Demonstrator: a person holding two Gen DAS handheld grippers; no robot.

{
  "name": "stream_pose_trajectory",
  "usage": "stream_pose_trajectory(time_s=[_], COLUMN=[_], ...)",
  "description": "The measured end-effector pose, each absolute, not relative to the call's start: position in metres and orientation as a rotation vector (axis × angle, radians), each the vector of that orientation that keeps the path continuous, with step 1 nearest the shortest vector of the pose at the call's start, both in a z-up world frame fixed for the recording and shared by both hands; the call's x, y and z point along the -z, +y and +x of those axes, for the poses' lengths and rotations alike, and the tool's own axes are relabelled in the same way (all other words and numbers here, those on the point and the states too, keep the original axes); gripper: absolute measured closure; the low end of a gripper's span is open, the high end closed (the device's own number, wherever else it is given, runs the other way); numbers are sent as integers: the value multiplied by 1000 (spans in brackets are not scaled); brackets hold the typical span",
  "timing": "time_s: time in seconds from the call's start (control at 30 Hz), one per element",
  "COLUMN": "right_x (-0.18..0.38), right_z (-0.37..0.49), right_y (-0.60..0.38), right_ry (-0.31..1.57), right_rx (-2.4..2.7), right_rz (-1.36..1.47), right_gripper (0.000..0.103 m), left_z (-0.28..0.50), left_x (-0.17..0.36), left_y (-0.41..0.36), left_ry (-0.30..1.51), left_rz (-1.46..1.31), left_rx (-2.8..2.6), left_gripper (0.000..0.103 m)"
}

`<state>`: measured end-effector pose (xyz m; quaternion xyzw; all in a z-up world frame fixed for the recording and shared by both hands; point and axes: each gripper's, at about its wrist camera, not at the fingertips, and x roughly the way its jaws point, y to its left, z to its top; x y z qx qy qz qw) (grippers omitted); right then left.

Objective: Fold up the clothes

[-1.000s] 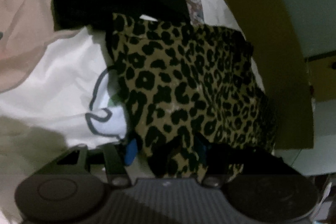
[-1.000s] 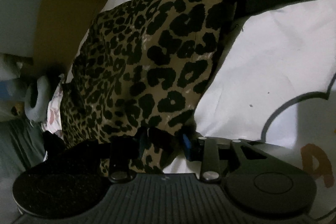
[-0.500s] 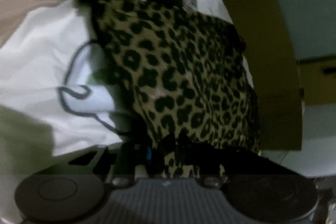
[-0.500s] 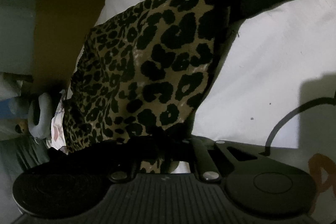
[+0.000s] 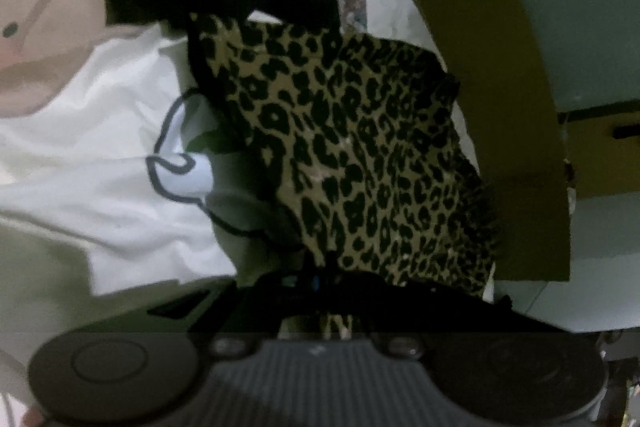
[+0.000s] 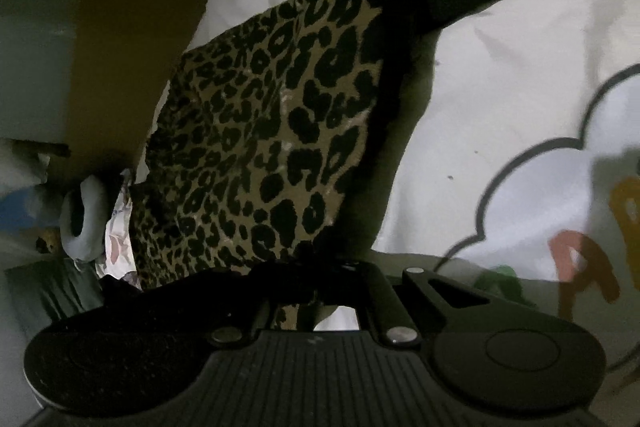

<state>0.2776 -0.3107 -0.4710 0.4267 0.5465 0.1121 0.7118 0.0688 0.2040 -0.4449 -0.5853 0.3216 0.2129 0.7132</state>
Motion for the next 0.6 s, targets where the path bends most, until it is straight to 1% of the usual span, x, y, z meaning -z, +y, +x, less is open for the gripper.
stream_pose_trajectory(time_s=[0.17,0.23,0.33,0.37,0.4,0.43,0.47,0.6], right_x=[465,468,473,472,471,470,468,457], right_z=[269,269,269,269,269,269,269,270], right_y=[-322,-320,-314,-311,-308,-304,-302,-297], right_ry=[1195,1212,1241,1246,1247,1249,1252,1268], right_rx=[-229,-237,-273,-287,-299,-311,-317,-364], right_rz=[962,945,952,931,913,896,883,816], right_gripper=[103,103,97,87,79,66,63,63], left_z=[65,67,71,72,73,74,75,78], left_x=[438,445,451,448,444,441,438,424], left_y=[210,210,205,204,203,202,201,197], left_ry=[710,744,784,802,819,837,854,921], left_rz=[-1283,-1287,-1291,-1271,-1250,-1230,-1209,-1126], left_rx=[-460,-468,-457,-448,-439,-431,-422,-387], left_gripper=[101,97,70,57,46,45,45,48])
